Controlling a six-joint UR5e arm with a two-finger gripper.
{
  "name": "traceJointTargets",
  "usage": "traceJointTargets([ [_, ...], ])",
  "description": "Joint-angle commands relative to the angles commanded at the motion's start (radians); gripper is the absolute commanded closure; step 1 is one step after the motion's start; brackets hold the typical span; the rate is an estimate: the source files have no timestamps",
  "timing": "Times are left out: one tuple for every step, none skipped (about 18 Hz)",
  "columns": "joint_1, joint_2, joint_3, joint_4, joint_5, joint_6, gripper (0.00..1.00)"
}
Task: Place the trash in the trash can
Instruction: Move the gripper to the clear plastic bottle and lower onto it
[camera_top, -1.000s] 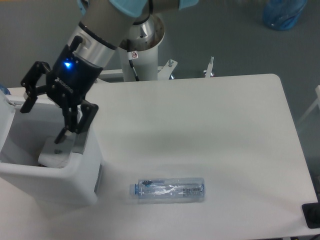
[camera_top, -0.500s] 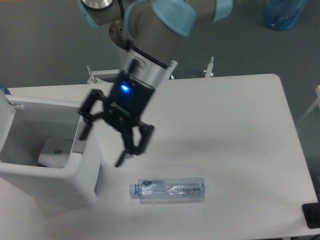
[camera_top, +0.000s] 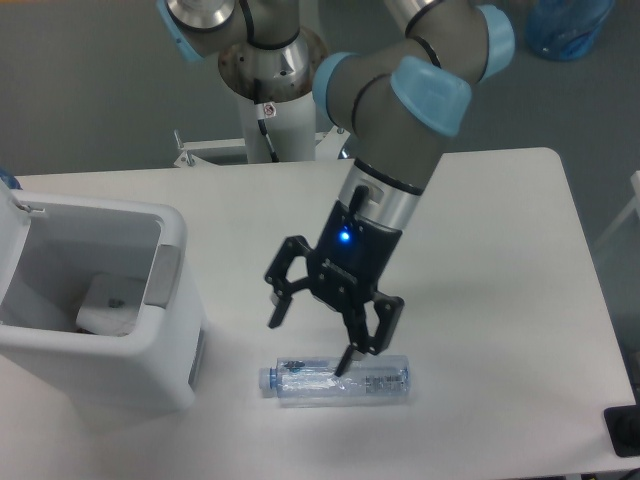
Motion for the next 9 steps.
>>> traceJointTargets([
  [0.0,-0.008,0.002,-0.023,0.043,0.02,0.0],
  [-0.003,-0.017,0.002,-0.04,0.08,0.035,0.0],
  [-0.006,-0.026,0.002,-0.048,0.114,0.054,0.0],
  [-0.009,-0.038,0.0,-0.051,0.15,0.066,0.0],
  [-0.012,-0.048,0.0,-0.054,0.183,0.071,0.0],
  [-0.029,-0.057,-0.001,-0.054,0.212,0.069,0.0],
  [-0.043,-0.066,-0.001,-0.054,0.244,0.071,0.0],
  [-0.061,-0.074,-0.001,-0.054,0.275,0.069,0.0],
  [-0.083,-0.081,-0.005,-0.054,0.304,0.069,0.0],
])
